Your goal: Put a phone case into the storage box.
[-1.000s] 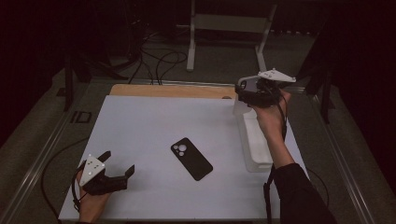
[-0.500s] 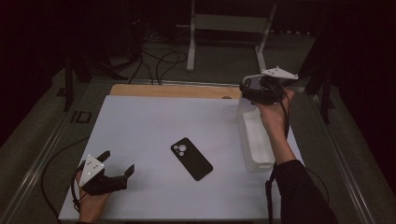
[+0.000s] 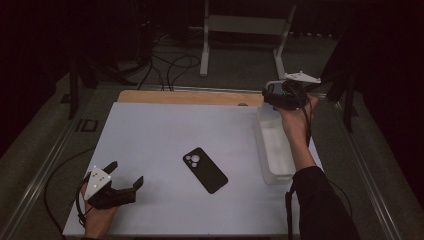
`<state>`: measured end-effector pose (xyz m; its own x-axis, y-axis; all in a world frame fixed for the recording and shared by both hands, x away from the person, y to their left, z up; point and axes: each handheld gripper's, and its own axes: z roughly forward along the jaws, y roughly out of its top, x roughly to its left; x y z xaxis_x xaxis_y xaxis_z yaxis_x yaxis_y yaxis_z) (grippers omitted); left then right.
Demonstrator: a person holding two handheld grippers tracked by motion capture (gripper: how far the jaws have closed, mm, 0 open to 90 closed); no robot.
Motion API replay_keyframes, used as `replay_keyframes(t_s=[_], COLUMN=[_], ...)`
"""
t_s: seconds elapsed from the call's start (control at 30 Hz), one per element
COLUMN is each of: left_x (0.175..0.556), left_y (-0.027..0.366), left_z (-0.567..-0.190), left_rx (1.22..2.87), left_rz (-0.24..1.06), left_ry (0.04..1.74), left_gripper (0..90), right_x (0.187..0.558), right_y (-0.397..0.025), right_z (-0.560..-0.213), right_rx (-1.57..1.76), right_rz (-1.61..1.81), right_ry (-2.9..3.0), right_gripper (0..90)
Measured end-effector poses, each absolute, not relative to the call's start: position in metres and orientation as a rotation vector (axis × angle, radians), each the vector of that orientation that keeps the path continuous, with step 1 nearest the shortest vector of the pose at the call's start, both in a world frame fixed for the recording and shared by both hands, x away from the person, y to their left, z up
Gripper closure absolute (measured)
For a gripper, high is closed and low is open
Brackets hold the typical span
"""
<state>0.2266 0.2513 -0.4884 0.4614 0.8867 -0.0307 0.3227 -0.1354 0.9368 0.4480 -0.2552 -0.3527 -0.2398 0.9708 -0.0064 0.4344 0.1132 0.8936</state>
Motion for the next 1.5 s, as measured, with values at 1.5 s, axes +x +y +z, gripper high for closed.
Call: replay_keyframes(t_s=[1.5], left_x=[0.226], left_y=[0.251], left_z=[-0.487], left_rx=[1.676], left_rz=[0.703], left_ry=[1.052], left_gripper=[0.0], right_x=[0.484], right_y=[-0.263], right_z=[-0.426], right_rx=[1.559], right_rz=[0.903], right_ry=[1.782], right_gripper=[16.3])
